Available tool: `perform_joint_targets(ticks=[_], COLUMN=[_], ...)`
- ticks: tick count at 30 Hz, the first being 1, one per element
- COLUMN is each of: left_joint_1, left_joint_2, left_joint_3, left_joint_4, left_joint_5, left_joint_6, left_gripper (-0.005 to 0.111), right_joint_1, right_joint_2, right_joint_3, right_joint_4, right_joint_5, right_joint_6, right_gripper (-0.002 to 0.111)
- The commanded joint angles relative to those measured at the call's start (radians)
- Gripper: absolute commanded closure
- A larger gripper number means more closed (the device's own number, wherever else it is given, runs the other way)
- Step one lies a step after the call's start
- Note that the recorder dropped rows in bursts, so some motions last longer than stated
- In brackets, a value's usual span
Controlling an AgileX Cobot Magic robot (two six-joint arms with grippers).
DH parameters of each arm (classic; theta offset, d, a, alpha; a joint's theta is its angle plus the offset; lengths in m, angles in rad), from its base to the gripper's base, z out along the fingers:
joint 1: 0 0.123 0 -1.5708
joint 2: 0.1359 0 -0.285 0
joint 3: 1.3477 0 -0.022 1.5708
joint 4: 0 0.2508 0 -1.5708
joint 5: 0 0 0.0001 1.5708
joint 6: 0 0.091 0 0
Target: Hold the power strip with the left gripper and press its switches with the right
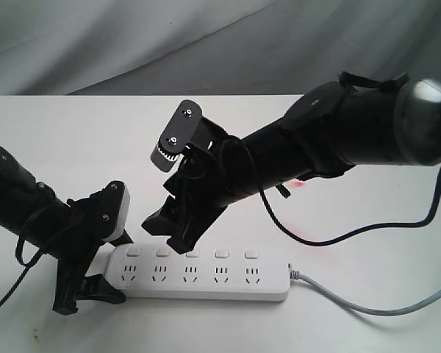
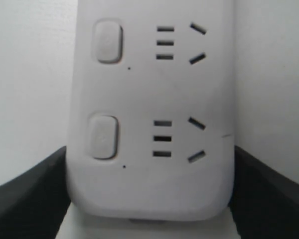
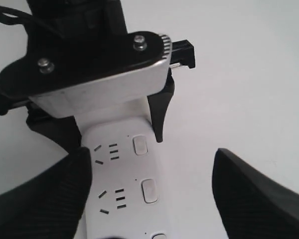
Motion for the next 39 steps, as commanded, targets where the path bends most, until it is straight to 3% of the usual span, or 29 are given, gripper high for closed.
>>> perform_joint_targets(ticks=[1,13,39], left_joint_1=[-0.003,-0.003,-0.003], left_joint_2=[0.009,0.009,0.009], left_joint_3=[0.002,0.002,0.002], left_joint_4=[0.005,0.005,0.005], left_joint_5=[-0.049,-0.049,-0.049], left_joint_6=[-0.001,0.000,-0.001], left_gripper=[0.043,0.043,0.043], right_joint_1=[0.015,0.054,0.065], right_joint_2=[0.041,0.204,0.312], right_joint_3=[-0.010,-0.164,-0.255], right_joint_4=[-0.010,0.008,-0.017], right_joint_5=[-0.013,-0.033,-0.073], right_joint_6=[-0.036,-0.065,-0.127], right_gripper=[0.045,0.045,0.045])
